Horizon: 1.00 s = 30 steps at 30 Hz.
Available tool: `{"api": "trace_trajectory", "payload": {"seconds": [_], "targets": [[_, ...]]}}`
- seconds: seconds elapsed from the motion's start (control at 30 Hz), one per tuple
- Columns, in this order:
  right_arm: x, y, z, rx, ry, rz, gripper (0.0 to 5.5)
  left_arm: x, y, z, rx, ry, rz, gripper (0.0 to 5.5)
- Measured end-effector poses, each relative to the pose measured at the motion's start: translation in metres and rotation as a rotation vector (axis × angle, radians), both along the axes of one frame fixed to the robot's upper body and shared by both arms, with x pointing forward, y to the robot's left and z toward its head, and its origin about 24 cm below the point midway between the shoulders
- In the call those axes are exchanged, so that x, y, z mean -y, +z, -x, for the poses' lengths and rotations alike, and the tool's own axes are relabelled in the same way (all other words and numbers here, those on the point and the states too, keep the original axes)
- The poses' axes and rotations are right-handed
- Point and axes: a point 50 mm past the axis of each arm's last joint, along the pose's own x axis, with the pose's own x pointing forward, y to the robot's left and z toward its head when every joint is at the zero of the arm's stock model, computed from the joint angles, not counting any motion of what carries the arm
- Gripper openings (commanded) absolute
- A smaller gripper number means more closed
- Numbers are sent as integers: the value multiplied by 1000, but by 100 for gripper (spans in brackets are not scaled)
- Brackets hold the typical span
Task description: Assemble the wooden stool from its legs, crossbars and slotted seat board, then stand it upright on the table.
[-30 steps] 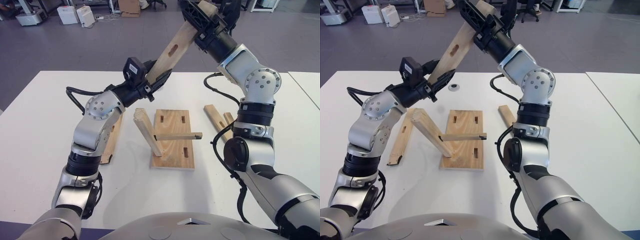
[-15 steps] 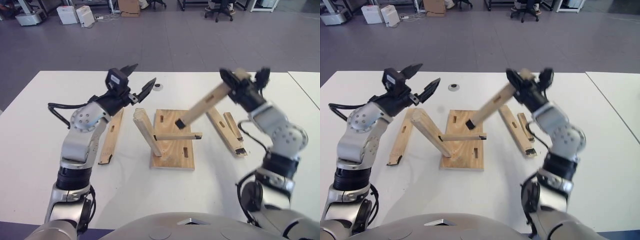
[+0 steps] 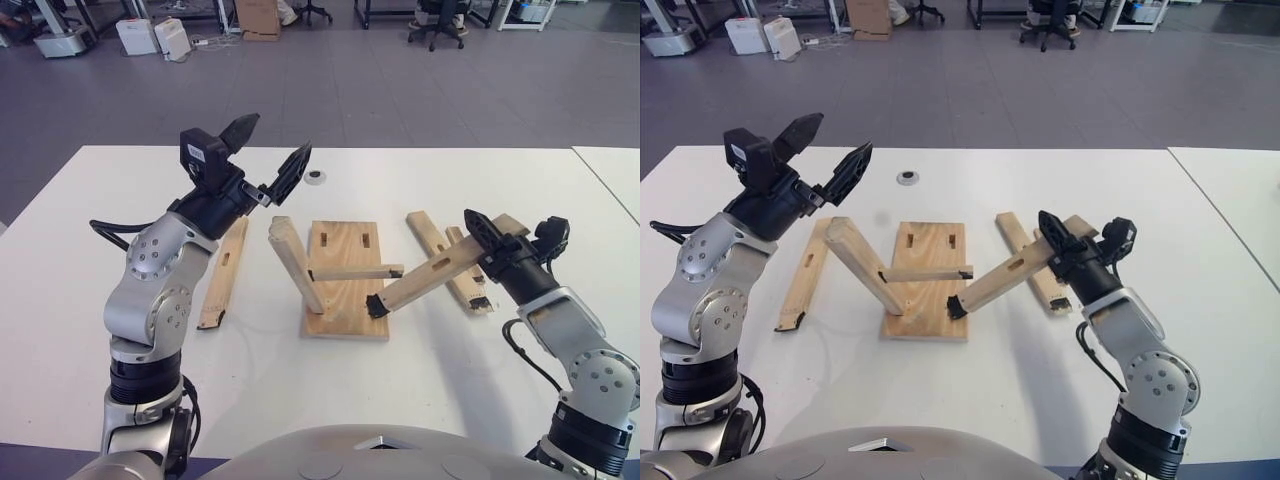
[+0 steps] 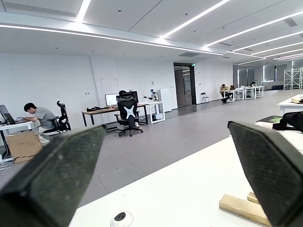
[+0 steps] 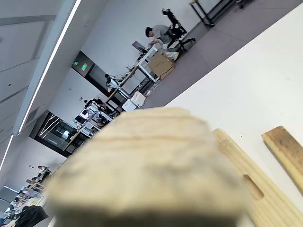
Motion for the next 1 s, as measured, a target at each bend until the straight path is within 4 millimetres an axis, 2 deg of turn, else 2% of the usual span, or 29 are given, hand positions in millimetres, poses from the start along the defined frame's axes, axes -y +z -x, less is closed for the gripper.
{"api": "trace_trajectory", "payload": {"seconds": [0.2, 0.27, 0.33, 0.5, 0.63, 0.73, 0.9, 1.0], "targets": [[6, 19, -10, 106, -78, 200, 106, 1, 0, 0, -3, 13, 12, 473], [5, 26, -14, 153, -98, 267, 105, 10, -1, 0, -9, -7, 39, 473], [-5, 32, -17, 209, -68, 338, 103, 20, -2, 2, -8, -39, 52, 473], [-26, 30, -21, 280, -15, 472, 103, 30, 3, 1, 11, -70, 62, 473], [-42, 22, -23, 269, 23, 555, 103, 43, 6, 0, 19, -118, 75, 473], [-45, 22, -23, 271, 30, 569, 104, 50, 7, 0, 21, -138, 67, 473], [-48, 22, -24, 281, 47, 636, 108, 64, -11, -1, 2, -143, -32, 473], [-48, 20, -23, 284, 54, 653, 108, 66, -15, -2, 24, -116, -45, 473]]}}
